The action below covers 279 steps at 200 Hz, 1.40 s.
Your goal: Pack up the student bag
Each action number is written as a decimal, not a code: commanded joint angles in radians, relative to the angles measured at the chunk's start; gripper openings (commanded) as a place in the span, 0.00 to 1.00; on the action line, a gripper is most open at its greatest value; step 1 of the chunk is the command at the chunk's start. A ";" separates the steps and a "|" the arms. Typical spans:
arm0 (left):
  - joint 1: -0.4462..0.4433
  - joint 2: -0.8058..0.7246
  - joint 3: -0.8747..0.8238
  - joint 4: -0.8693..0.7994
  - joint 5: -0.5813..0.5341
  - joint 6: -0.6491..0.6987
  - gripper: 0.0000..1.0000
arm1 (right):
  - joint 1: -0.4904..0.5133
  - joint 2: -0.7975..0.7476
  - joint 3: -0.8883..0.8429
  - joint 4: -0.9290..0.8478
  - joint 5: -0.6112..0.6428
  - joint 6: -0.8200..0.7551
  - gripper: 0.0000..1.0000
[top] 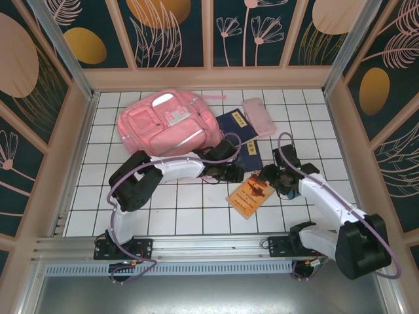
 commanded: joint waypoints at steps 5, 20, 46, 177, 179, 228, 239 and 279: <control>-0.008 0.005 -0.023 0.039 0.047 -0.015 0.50 | -0.002 -0.062 -0.045 -0.100 -0.015 0.047 0.64; -0.013 0.009 -0.029 0.045 0.064 -0.023 0.50 | 0.005 -0.080 -0.099 -0.059 -0.102 0.081 0.62; -0.017 0.017 -0.043 0.063 0.106 -0.037 0.48 | 0.011 -0.089 -0.178 0.060 -0.227 0.105 0.60; -0.017 0.042 -0.046 0.081 0.187 -0.025 0.34 | 0.011 -0.026 -0.151 0.199 -0.312 0.103 0.26; -0.017 0.042 -0.046 0.081 0.185 -0.026 0.34 | 0.011 -0.029 -0.147 0.193 -0.310 0.102 0.25; -0.017 0.026 -0.044 0.062 0.145 -0.021 0.34 | 0.013 -0.067 -0.074 0.086 -0.237 0.105 0.04; -0.017 0.008 -0.038 0.052 0.131 -0.016 0.38 | 0.013 -0.075 -0.059 0.067 -0.220 0.099 0.03; 0.024 -0.121 -0.035 0.003 0.067 0.015 0.57 | 0.011 -0.110 0.027 0.030 -0.201 0.008 0.01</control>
